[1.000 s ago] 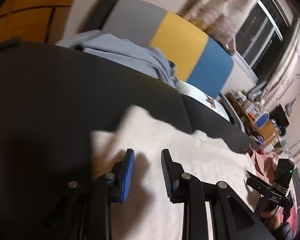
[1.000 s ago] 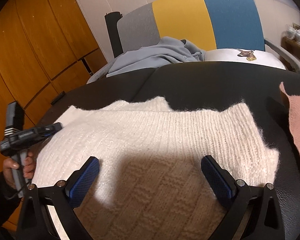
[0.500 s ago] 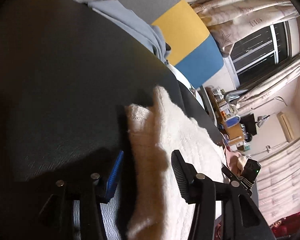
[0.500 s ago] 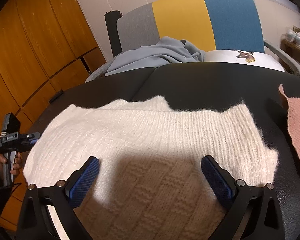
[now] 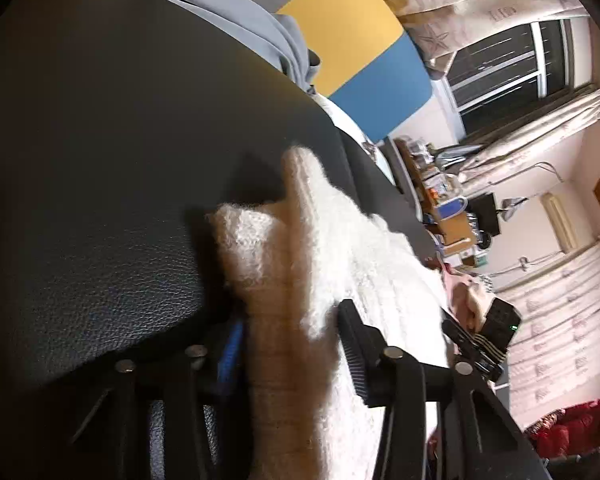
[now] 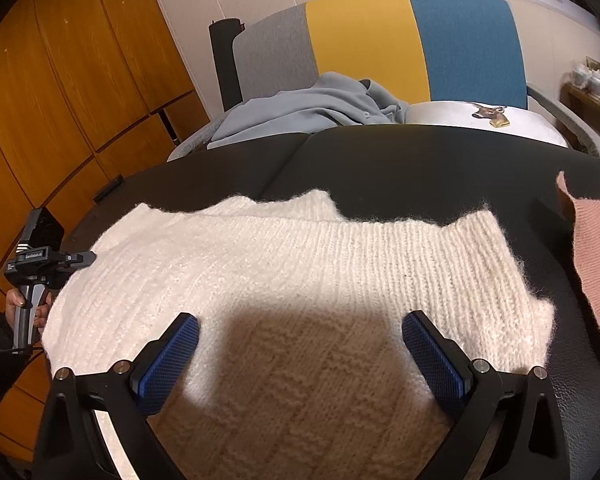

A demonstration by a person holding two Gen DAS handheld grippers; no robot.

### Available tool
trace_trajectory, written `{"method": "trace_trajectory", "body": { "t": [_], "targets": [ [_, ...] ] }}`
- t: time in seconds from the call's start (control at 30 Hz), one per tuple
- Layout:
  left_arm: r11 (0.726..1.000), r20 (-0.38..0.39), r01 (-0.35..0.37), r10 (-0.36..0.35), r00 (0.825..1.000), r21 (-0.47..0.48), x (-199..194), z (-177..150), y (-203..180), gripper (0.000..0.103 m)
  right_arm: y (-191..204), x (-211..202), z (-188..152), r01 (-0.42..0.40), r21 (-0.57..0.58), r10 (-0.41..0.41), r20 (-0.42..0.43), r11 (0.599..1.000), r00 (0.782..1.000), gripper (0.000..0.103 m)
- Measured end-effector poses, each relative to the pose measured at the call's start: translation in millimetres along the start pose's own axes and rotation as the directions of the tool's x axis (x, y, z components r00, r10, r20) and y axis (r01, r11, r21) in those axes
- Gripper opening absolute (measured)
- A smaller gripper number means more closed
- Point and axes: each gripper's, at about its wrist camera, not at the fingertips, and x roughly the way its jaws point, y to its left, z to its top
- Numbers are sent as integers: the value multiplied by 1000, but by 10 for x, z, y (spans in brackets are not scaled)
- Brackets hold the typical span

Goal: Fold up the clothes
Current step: 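Grasp the sweater edge with the left gripper and lift it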

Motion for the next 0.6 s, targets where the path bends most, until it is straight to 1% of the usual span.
{"method": "trace_trajectory", "body": {
  "t": [0.1, 0.2, 0.3, 0.37, 0.43, 0.47, 0.53, 0.6],
  "targets": [
    [999, 17, -38, 38, 999, -3, -7, -9, -76, 22, 2, -9, -3, -7, 8, 7, 4, 1000, 1000, 103],
    [996, 49, -89, 88, 995, 7, -108, 32, -146, 18, 4, -18, -3, -16, 16, 16, 8, 1000, 1000, 103],
    [992, 75, -124, 124, 989, -2, -228, 113, -116, 14, 33, -22, -6, -24, 19, 24, 2, 1000, 1000, 103],
    [989, 75, -151, 151, 986, -8, -301, 158, -70, 13, 78, -29, -6, -55, 13, 55, -13, 998, 998, 103],
    [981, 79, -191, 190, 979, 5, -375, 195, -82, 13, 135, -39, 12, -109, 8, 109, -50, 994, 993, 103],
    [979, 83, -202, 201, 976, 4, -426, 221, -79, 13, 172, -59, 37, -138, -4, 138, -84, 990, 987, 103],
    [980, 91, -198, 198, 976, -3, -522, 265, -76, 13, 261, -137, 83, -192, -54, 182, -152, 980, 971, 103],
    [983, 91, -185, 184, 979, 3, -565, 280, -135, 13, 360, -278, 106, -236, -139, 204, -211, 962, 956, 103]
  ]
}}
